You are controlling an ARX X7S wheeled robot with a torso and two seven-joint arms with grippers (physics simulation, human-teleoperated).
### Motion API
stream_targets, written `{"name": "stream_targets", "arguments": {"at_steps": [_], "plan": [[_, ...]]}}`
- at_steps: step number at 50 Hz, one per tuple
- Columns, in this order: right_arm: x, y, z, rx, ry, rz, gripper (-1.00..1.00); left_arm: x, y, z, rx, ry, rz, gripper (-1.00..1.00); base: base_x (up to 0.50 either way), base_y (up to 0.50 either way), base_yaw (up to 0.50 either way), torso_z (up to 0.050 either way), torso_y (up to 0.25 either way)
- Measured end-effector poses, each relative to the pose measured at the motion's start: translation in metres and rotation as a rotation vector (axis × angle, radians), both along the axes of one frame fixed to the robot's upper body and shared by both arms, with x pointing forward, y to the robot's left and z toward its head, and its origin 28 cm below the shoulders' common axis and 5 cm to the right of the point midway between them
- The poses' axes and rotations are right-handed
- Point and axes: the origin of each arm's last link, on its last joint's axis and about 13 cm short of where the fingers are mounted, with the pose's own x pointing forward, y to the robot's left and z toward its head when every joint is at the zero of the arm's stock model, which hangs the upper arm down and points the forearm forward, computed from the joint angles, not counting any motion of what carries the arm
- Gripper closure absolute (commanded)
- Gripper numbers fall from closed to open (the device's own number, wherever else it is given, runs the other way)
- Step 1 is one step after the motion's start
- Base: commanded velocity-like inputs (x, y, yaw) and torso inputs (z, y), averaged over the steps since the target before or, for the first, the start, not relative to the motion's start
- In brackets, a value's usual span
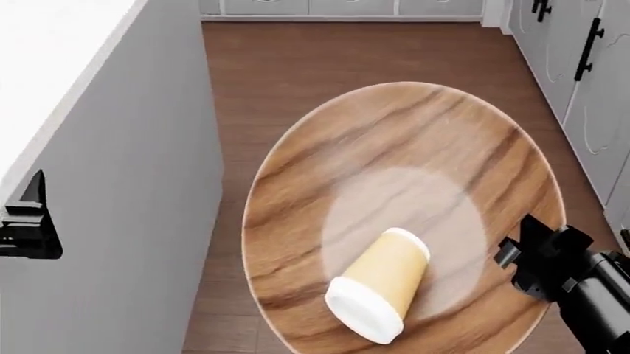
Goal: Place the cup inside the bowl on the dining table and move the bowl to any counter.
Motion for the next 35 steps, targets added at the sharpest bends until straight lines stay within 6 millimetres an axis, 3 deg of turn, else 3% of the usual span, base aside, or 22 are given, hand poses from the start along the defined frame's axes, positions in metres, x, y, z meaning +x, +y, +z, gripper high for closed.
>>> {"name": "stream_targets", "arguments": {"at_steps": [17, 35], "plan": [[0.0005, 0.0002, -0.0015, -0.011, -0.010, 0.001, 1.00, -0.0002, -0.0005, -0.0011, 0.001, 0.002, 0.000, -1.00, 0.49, -0.25, 0.00, 0.000, 0.001], [0.0031, 0.0009, -0.0022, -0.010, -0.019, 0.002, 1.00, -0.0003, -0.0007, -0.0033, 0.000, 0.005, 0.000, -1.00, 0.50, 0.00, 0.00, 0.000, 0.002]]}}
